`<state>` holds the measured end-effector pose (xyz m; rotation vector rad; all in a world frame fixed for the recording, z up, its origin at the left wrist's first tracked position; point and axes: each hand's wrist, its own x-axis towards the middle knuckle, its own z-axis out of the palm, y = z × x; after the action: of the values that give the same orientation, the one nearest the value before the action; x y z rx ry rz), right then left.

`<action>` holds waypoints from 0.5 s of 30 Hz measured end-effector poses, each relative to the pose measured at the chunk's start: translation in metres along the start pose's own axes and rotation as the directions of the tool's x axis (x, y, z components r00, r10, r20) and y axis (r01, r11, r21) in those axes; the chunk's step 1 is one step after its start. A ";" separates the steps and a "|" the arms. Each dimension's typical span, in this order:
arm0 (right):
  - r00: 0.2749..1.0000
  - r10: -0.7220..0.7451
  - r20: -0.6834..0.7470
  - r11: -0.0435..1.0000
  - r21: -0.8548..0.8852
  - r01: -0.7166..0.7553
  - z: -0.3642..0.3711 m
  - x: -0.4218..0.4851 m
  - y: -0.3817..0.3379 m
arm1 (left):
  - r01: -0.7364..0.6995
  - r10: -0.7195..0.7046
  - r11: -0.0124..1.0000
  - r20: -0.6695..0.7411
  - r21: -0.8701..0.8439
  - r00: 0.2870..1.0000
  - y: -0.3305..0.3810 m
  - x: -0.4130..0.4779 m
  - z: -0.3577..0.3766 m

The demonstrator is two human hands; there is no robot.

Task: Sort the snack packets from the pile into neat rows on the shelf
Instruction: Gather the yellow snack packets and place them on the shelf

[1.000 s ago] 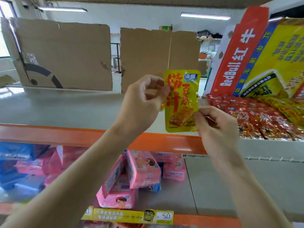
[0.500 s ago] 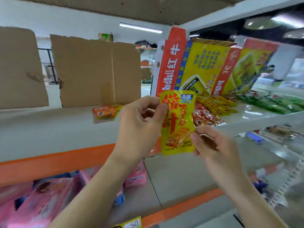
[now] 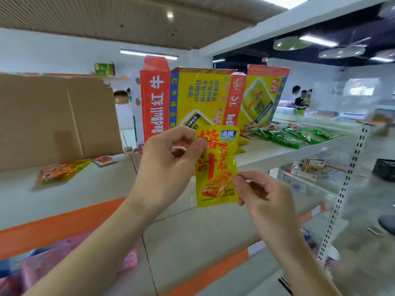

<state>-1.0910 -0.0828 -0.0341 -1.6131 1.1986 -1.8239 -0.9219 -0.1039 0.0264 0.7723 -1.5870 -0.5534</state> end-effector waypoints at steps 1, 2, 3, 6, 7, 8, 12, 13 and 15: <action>1.000 -0.014 0.000 1.000 -0.007 0.014 -0.013 0.005 0.002 | 0.001 0.000 1.000 0.012 -0.019 1.000 0.001 0.004 0.013; 1.000 -0.019 -0.004 1.000 -0.014 0.019 -0.026 0.009 0.006 | -0.001 0.002 0.999 0.018 -0.038 1.000 0.000 0.006 0.027; 1.000 -0.016 -0.004 1.000 -0.025 0.016 -0.038 0.012 0.012 | -0.005 0.006 0.999 0.021 -0.045 1.000 -0.002 0.007 0.042; 1.000 0.012 -0.001 0.996 -0.093 -0.012 -0.077 0.015 0.036 | -0.001 0.002 1.000 0.044 -0.029 0.999 -0.012 0.007 0.088; 1.000 0.026 -0.005 0.993 -0.118 -0.027 -0.090 0.016 0.043 | 0.009 -0.008 1.000 0.054 -0.027 0.999 -0.015 0.006 0.104; 0.999 0.040 -0.008 0.989 -0.144 -0.041 -0.107 0.018 0.051 | 0.023 -0.021 0.999 0.065 -0.029 0.998 -0.017 0.006 0.122; 0.997 0.076 -0.022 0.978 -0.195 -0.079 -0.157 0.033 0.069 | 0.036 -0.033 0.999 0.085 -0.032 0.996 -0.018 0.010 0.175; 0.997 0.074 -0.028 0.974 -0.214 -0.078 -0.169 0.039 0.072 | 0.033 -0.030 0.999 0.083 -0.037 0.996 -0.018 0.014 0.187; 0.996 0.076 -0.036 0.972 -0.219 -0.082 -0.190 0.050 0.080 | 0.034 -0.030 0.998 0.093 -0.045 0.995 -0.017 0.021 0.210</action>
<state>-1.3005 -0.1037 -0.0617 -1.6343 1.5012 -1.7190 -1.1266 -0.1467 -0.0061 0.7475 -1.6437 -0.6552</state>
